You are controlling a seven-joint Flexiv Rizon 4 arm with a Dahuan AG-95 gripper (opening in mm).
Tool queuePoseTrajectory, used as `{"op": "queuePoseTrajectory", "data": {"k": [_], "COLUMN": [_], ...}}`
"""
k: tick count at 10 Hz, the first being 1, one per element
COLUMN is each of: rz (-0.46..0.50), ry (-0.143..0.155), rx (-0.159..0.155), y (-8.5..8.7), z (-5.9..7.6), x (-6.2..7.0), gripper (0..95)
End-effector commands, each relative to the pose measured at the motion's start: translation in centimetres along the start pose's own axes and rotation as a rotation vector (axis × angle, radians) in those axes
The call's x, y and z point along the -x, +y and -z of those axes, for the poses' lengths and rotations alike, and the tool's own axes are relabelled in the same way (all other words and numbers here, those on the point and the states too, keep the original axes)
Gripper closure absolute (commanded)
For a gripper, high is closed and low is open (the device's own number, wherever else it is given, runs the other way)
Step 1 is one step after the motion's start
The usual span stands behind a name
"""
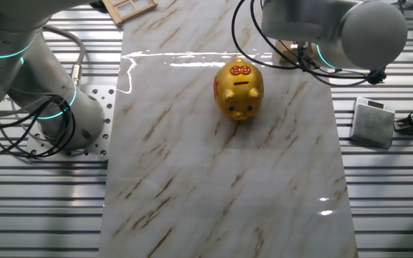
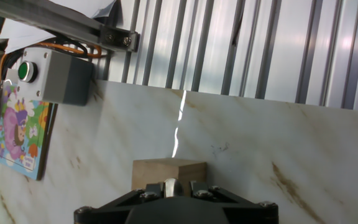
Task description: Drop coins into a piggy bank
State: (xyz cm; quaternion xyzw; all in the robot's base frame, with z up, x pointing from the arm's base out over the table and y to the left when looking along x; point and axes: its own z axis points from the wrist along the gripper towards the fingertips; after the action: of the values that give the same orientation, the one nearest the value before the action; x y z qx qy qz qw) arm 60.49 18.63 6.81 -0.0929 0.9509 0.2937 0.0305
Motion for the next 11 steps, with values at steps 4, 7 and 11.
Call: {"op": "queuePoseTrajectory", "data": {"k": [4,7,11], "rz": [-0.009,-0.007,-0.008], "ry": [-0.005,-0.006,-0.009], "rx": [0.017,0.019,0.026], "y": [0.05,0.04,0.04], "z": [0.01,0.01,-0.01], "x": [0.06,0.03,0.00], "gripper": [76.0,76.0,76.0]}}
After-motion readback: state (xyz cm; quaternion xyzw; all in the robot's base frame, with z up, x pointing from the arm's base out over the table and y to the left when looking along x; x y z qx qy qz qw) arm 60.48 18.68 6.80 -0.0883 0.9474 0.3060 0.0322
